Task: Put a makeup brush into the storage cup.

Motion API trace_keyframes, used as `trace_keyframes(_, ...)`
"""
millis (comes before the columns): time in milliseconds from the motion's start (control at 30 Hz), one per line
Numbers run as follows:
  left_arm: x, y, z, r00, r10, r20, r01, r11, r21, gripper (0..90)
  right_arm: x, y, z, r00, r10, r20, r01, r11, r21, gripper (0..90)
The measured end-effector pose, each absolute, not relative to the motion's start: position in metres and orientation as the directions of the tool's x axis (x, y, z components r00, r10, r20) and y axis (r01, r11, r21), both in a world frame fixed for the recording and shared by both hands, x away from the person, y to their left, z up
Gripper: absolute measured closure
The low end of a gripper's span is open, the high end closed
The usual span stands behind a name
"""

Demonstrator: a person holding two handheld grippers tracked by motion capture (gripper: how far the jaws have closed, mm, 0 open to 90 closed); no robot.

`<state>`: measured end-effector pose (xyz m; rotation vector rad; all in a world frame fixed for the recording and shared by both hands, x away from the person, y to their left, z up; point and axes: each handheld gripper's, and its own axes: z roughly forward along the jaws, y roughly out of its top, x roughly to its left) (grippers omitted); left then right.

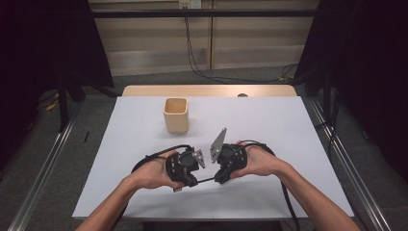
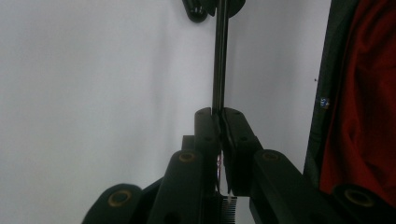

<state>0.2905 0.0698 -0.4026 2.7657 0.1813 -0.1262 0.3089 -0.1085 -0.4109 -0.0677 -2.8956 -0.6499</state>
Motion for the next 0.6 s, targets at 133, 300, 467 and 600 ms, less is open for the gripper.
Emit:
trace_keyframes(133, 0.2914, 0.0713, -0.4045, 0.987, 0.115, -0.11, 0.148, -0.92, 0.364, 85.1, 0.311, -0.1085, -0.4125, -0.983, 0.01, 0.185, 0.089, 0.9, 0.426, 86.0)
trace_keyframes(300, 0.293, 0.0744, -0.4042, 0.988, 0.106, -0.113, 0.142, -0.913, 0.382, 84.4, 0.3116, -0.1092, -0.4126, -0.98, 0.012, 0.197, 0.098, 0.896, 0.433, 86.2)
trace_keyframes(467, 0.2941, 0.0776, -0.4043, 0.985, 0.12, -0.127, 0.163, -0.895, 0.415, 83.4, 0.3117, -0.1119, -0.4112, -0.979, 0.011, 0.202, 0.101, 0.89, 0.444, 86.3)
trace_keyframes(600, 0.2953, 0.08, -0.4044, 0.983, 0.124, -0.137, 0.172, -0.882, 0.439, 82.6, 0.3118, -0.1137, -0.4113, -0.98, 0.014, 0.198, 0.104, 0.885, 0.453, 86.3)
